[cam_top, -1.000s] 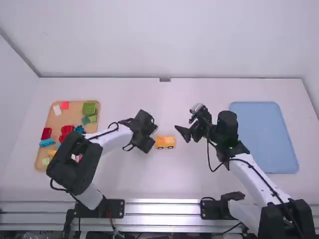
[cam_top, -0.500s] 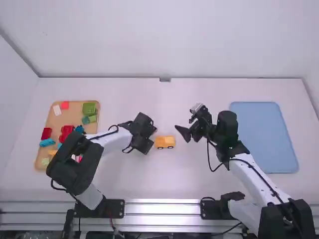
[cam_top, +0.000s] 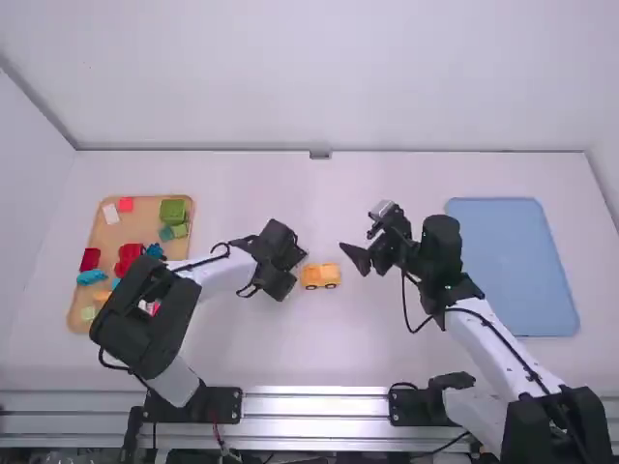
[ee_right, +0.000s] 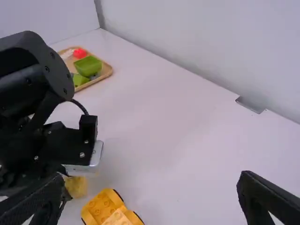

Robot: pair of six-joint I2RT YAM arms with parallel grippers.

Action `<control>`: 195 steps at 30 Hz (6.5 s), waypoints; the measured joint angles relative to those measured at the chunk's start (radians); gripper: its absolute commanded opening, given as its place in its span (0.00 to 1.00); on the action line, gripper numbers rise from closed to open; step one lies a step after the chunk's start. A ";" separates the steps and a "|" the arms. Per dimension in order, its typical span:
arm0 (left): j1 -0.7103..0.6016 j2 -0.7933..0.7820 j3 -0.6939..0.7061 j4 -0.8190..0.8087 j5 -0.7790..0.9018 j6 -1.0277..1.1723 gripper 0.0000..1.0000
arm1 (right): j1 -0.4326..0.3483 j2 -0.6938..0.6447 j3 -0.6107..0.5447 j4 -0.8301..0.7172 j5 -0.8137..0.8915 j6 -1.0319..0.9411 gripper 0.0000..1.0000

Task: Assemble lego blocks to make yellow taxi

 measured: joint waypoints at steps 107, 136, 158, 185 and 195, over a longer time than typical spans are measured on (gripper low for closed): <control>0.444 0.013 -0.258 0.578 0.856 0.965 0.07 | 0.032 0.165 -0.037 -0.059 -0.118 -0.457 0.98; 0.185 0.063 -0.258 0.808 0.733 0.610 0.16 | 0.091 0.991 0.232 0.183 -0.448 -0.756 0.78; 0.148 0.146 -0.147 0.647 0.739 0.712 0.14 | 0.084 0.990 0.245 0.061 -0.476 -0.861 0.47; 0.139 0.169 -0.119 0.622 0.743 0.704 0.47 | 0.083 0.990 0.245 0.063 -0.477 -0.865 0.58; 0.139 0.154 -0.119 0.588 0.754 0.703 0.38 | 0.084 0.990 0.244 0.061 -0.472 -0.864 0.62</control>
